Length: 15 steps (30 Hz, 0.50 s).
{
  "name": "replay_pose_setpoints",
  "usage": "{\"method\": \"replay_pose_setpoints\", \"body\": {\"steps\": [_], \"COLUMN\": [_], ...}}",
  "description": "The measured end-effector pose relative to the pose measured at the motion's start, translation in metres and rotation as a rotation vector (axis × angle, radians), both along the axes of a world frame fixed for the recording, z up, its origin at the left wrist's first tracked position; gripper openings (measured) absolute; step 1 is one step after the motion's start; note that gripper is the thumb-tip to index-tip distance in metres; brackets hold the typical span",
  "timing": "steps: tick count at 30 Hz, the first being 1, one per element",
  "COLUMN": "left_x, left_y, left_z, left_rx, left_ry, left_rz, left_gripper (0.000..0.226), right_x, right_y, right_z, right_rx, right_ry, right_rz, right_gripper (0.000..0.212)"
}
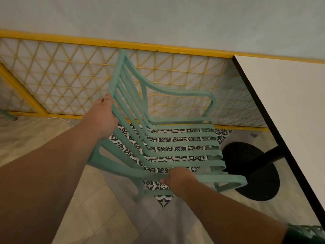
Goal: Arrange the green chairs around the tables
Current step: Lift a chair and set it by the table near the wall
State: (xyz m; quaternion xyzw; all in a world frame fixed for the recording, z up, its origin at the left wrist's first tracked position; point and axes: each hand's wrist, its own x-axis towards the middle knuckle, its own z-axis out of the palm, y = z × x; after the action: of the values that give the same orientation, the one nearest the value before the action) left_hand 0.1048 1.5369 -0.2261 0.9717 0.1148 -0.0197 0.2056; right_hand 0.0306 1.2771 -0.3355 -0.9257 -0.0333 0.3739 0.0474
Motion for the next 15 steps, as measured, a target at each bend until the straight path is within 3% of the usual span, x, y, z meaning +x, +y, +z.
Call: {"method": "replay_pose_setpoints", "body": {"steps": [3, 5, 8, 15], "left_x": [-0.011, -0.030, -0.063, -0.095], "left_y": [-0.002, -0.003, 0.010, 0.056], "left_z": [0.007, 0.022, 0.059, 0.152], "left_rx": [-0.037, -0.061, 0.023, 0.241], "left_ry": [-0.017, -0.009, -0.031, -0.030], "left_rz": [-0.033, -0.105, -0.241, -0.467], "left_gripper": [0.079, 0.074, 0.072, 0.071], "right_x": [-0.011, -0.022, -0.032, -0.039], "right_y": [-0.007, -0.011, -0.008, 0.015], "right_z": [0.003, 0.023, 0.084, 0.233], "right_rx": [0.107, 0.169, 0.228, 0.394], "right_ry": [0.026, 0.001, -0.168, -0.361], "right_rz": [-0.077, -0.144, -0.189, -0.345], "right_gripper": [0.042, 0.058, 0.086, 0.092]}}
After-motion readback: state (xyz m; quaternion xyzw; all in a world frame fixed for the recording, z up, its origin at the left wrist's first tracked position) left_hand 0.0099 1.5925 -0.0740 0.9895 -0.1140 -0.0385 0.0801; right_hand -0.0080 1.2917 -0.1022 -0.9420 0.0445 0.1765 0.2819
